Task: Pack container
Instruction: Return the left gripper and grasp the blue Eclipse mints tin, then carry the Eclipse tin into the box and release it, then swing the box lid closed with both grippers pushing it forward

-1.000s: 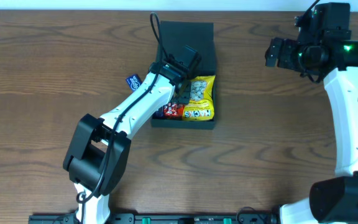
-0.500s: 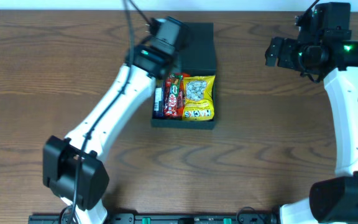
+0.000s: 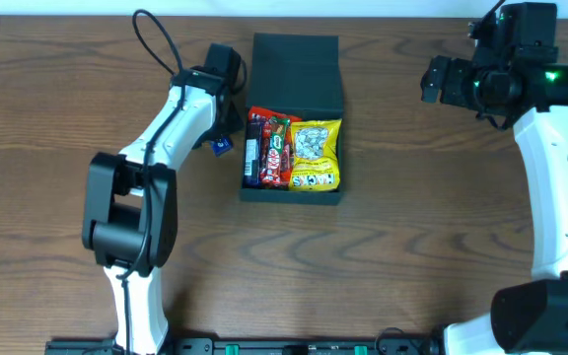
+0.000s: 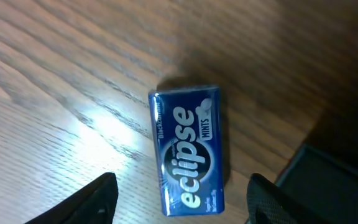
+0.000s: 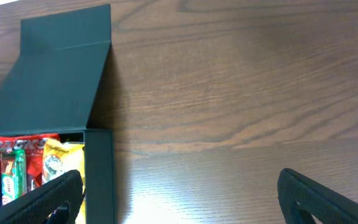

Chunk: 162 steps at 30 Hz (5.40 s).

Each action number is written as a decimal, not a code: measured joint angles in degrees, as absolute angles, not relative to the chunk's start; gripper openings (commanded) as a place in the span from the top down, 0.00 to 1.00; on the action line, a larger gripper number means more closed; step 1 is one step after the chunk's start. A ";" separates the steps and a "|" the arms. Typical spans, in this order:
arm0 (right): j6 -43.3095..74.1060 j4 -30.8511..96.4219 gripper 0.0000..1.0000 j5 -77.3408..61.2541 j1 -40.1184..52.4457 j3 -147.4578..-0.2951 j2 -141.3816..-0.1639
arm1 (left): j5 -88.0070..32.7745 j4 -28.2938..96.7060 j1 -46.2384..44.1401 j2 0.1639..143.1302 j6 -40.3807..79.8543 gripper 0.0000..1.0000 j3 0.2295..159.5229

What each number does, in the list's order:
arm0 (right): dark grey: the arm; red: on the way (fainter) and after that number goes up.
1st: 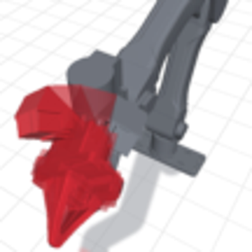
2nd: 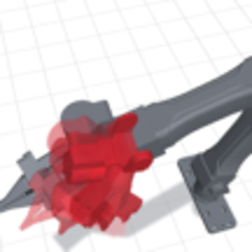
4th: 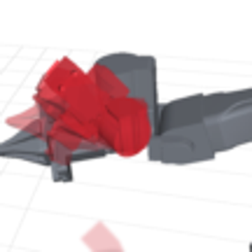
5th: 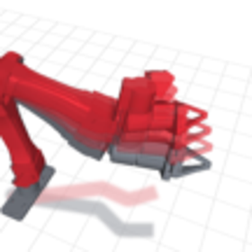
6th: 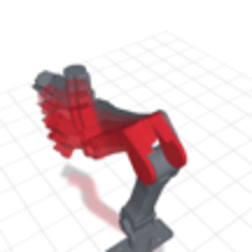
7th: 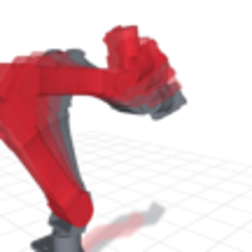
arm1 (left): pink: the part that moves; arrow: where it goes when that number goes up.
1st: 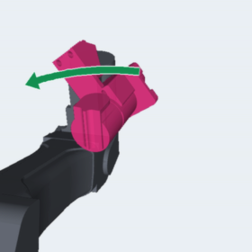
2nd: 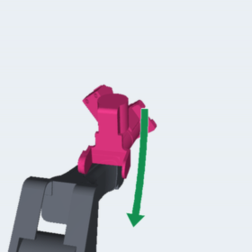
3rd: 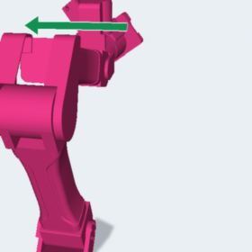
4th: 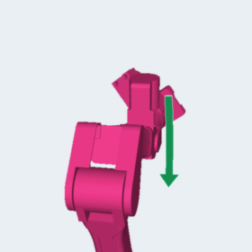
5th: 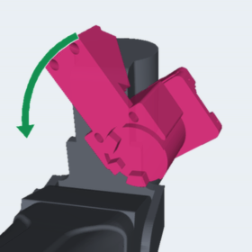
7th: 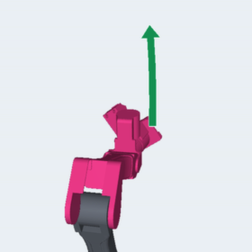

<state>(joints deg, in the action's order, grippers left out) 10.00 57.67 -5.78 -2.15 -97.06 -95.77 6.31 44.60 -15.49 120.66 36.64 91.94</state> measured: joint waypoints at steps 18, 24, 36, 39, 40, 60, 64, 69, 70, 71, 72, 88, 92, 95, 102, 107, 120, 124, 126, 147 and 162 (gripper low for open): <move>10.00 58.87 0.01 -5.76 -2.15 -97.06 -95.77 | 4.82 43.11 -15.42 125.16 39.09 0.50 91.94; 10.00 58.89 0.01 -5.78 -2.15 -97.06 -95.77 | 4.19 43.05 -15.42 125.27 39.13 0.59 91.94; 10.00 58.89 0.01 -5.78 -2.15 -97.06 -95.77 | 3.81 44.62 -15.42 125.27 36.51 0.77 92.60; 10.00 58.89 0.01 -5.78 -2.15 -97.06 -95.77 | 3.86 46.92 -15.42 125.27 34.54 0.78 94.56; 10.00 58.89 0.01 -5.78 -2.15 -97.06 -95.77 | 4.05 47.75 -15.44 125.27 34.17 0.78 95.64; 10.00 58.02 0.01 -5.78 -2.15 -97.06 -95.77 | 6.46 50.22 -34.09 109.82 26.26 0.76 102.13; 10.00 58.02 0.01 -5.78 -2.15 -97.06 -95.77 | 5.06 50.74 -36.53 110.67 25.47 0.75 101.60; 10.00 58.61 0.00 -5.78 -2.15 -97.06 -95.77 | 2.00 51.07 -36.25 111.48 25.43 0.71 99.50; 10.00 58.85 0.01 -5.78 -2.15 -97.06 -95.77 | 1.54 51.07 -36.21 111.79 25.43 0.51 99.11; 10.00 58.94 0.01 -5.78 -2.15 -97.06 -95.77 | 1.34 51.07 -36.21 111.96 25.21 0.38 98.94; 10.00 59.00 0.01 -5.78 -2.15 -97.06 -95.77 | 1.02 51.13 -36.23 112.12 25.30 0.30 98.89; 10.00 58.28 0.04 -5.93 -2.15 -96.84 -95.96 | 0.19 48.01 -32.82 112.20 23.77 0.26 98.89; 9.04 54.52 0.77 -9.37 -2.13 -94.32 -96.27 | -0.47 44.45 -25.96 112.20 23.64 0.73 98.91; 8.75 48.93 0.98 -13.15 -1.93 -90.15 -96.77 | -2.79 41.78 -18.90 112.20 23.35 0.94 98.91; 11.46 47.31 0.99 -14.22 -1.48 -83.46 -97.12 | -6.13 46.17 -9.47 112.20 17.80 0.94 98.91; 12.14 43.62 0.99 -17.39 -1.37 -82.48 -97.12 | -12.14 46.09 -8.43 112.20 14.66 0.94 98.91; 18.28 33.34 0.99 -36.45 -0.36 -96.38 -126.13 | -27.05 34.35 -4.54 133.86 19.64 0.94 112.07; 19.09 37.52 0.98 -39.13 0.69 -105.65 -134.41 | -30.74 40.80 -2.28 141.95 20.36 0.95 120.60; 19.31 37.60 0.98 -40.12 0.97 -107.20 -135.02 | -32.03 41.80 -2.17 142.91 20.36 0.94 121.97; 20.32 36.40 0.98 -46.00 4.58 -108.31 -139.52 | -42.46 40.99 -6.13 147.24 19.90 0.94 123.09; 13.78 35.66 0.99 -53.45 4.12 -114.10 -139.57 | -49.58 45.17 -4.93 147.59 12.03 0.94 134.61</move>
<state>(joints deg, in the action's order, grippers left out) 13.78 35.66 -53.45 4.12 -114.10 -139.57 -49.58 45.17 -4.93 147.59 12.03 134.61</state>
